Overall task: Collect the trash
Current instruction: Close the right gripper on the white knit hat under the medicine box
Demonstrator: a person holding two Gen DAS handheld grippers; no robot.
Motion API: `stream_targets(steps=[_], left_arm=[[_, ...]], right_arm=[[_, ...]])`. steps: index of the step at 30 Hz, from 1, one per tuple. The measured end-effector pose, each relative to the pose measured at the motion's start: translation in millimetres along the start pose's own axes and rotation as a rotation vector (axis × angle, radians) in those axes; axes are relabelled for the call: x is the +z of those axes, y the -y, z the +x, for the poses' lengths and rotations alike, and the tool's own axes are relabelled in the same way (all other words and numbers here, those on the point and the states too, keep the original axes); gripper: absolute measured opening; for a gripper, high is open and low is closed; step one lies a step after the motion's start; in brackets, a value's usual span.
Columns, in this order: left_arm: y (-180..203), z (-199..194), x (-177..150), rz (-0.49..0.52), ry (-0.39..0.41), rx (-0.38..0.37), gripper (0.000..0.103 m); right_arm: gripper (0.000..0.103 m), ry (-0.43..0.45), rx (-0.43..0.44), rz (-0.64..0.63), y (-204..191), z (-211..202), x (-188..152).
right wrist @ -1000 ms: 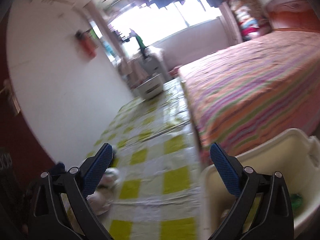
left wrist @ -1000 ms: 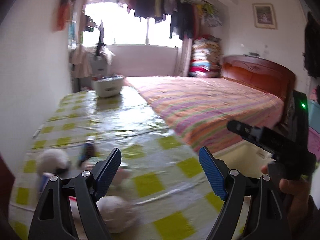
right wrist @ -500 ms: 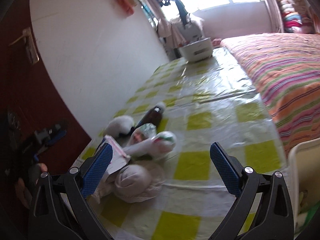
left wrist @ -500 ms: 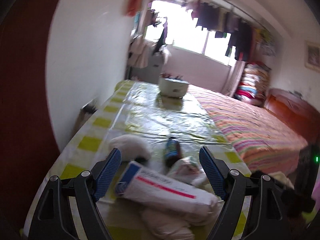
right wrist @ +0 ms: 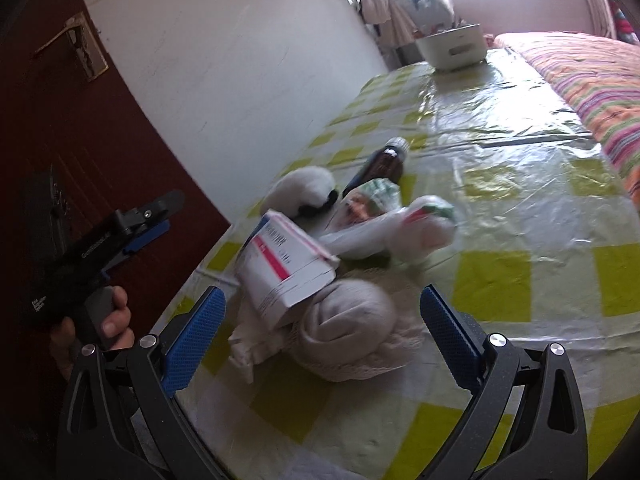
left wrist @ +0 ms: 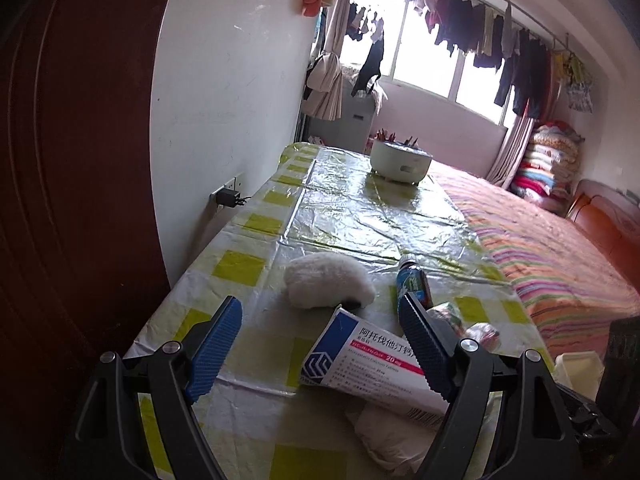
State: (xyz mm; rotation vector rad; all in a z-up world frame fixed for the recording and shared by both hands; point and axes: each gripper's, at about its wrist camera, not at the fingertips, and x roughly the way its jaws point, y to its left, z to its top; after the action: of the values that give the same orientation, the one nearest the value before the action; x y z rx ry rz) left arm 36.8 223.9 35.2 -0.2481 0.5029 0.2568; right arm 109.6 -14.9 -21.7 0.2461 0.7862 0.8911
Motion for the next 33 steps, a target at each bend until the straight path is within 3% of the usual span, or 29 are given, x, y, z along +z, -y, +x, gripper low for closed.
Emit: stream_targets(steps=[9,19,27,31,33], left_arm=[[-6.3,4.7,0.4,-0.001,-0.035,-0.011,0.078],[-20.6,20.6,-4.0,-0.072,-0.194,-0.122,0.078],[-35.3,33.2,-9.5,-0.182,-0.286,-0.170,0.078],[-32.4,34.7,-11.3,-0.171,-0.295,-0.164,0.078],[-28.3,33.4,-12.2,-0.150,-0.294,-0.155,0.078]], right_arm=[[0.097,-0.055,0.007,-0.059,-12.5,9.0,-3.6],[0.096,-0.115,-0.202,-0.241,-19.1,28.6,-4.9],[0.095,-0.191,-0.139,-0.184,-11.8,41.1,-3.7],[0.071,-0.211,-0.124,-0.178,-12.2,41.5,-4.9],[0.064,-0.212,-0.089,-0.152,-10.3,39.3,-5.8]])
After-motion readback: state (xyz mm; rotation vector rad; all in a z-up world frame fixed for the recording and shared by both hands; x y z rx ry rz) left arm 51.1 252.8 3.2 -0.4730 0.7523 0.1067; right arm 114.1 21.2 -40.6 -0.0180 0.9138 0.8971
